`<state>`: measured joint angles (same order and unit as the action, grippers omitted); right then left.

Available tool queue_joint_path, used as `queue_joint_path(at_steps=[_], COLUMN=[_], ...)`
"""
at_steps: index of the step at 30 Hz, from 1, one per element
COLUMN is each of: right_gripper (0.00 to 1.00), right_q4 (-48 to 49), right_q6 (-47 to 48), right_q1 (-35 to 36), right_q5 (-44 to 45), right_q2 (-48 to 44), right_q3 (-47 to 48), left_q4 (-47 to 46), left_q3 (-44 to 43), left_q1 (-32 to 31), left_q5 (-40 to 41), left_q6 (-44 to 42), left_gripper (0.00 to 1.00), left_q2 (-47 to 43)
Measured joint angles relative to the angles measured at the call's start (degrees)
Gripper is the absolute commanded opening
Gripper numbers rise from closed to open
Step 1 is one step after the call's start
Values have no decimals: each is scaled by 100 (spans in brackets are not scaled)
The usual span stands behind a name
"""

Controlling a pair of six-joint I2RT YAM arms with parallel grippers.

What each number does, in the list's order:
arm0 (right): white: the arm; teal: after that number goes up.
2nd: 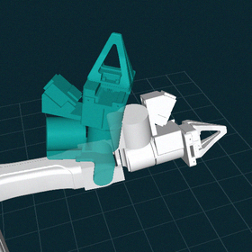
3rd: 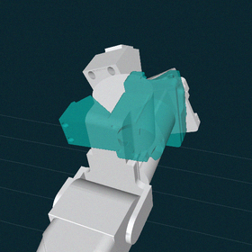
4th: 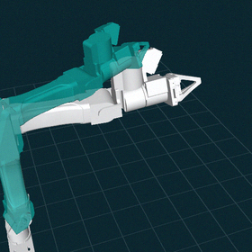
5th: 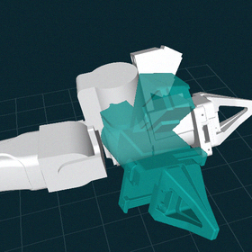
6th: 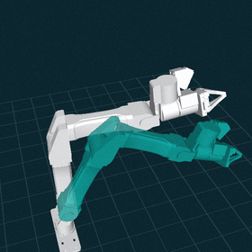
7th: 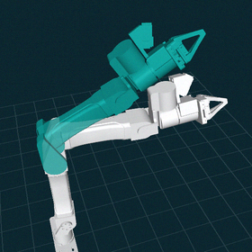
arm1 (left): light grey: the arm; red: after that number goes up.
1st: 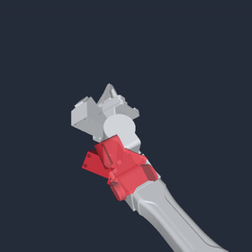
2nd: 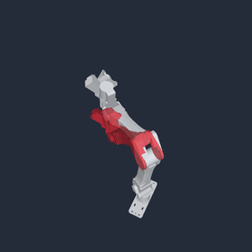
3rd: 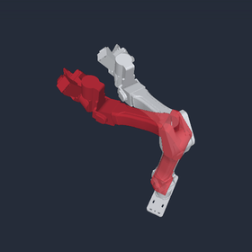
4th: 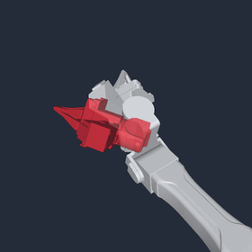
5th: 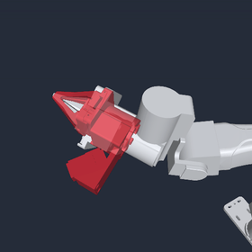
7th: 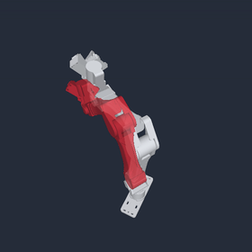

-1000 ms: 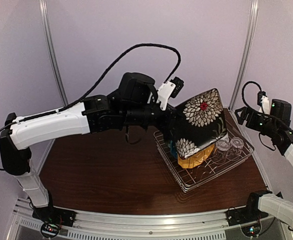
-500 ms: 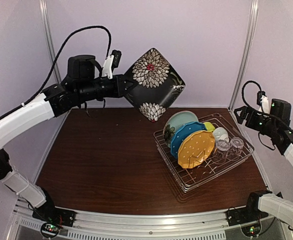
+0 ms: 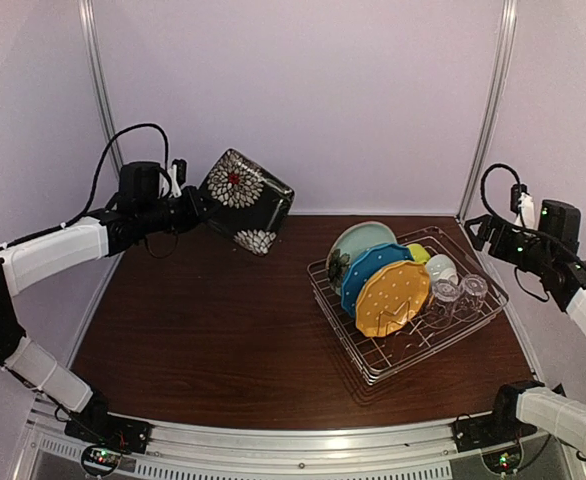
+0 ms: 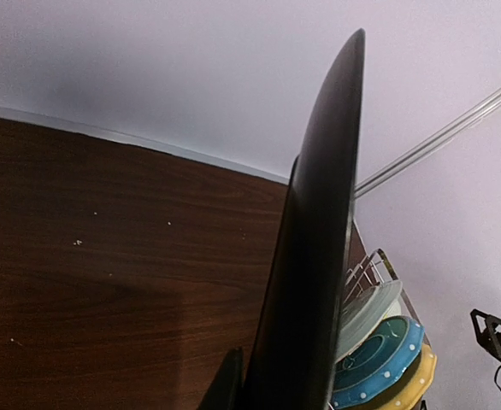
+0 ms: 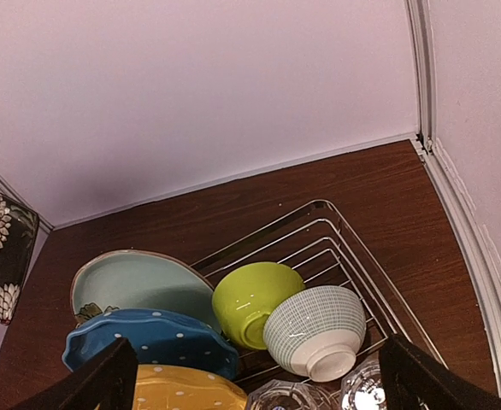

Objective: Unload the mixed dishes from the dish rack
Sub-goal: Place the plate at the corner of the board.

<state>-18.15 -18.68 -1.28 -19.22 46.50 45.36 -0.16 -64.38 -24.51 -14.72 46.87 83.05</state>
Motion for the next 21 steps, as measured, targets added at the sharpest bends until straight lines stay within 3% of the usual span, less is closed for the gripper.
queue_joint_path(at_steps=[7,21], right_gripper=[100,100], right_q4=[46,129], right_q6=[0,-33], right_q1=[0,-4], right_q5=[-199,-461], right_q2=[0,2], right_q3=[-76,-177], left_q4=[-846,-2286], left_q3=[573,931], left_q1=[402,920], left_q5=[-424,-1029], left_q6=[494,1364], left_gripper=[0,0], left_q2=[363,1932])
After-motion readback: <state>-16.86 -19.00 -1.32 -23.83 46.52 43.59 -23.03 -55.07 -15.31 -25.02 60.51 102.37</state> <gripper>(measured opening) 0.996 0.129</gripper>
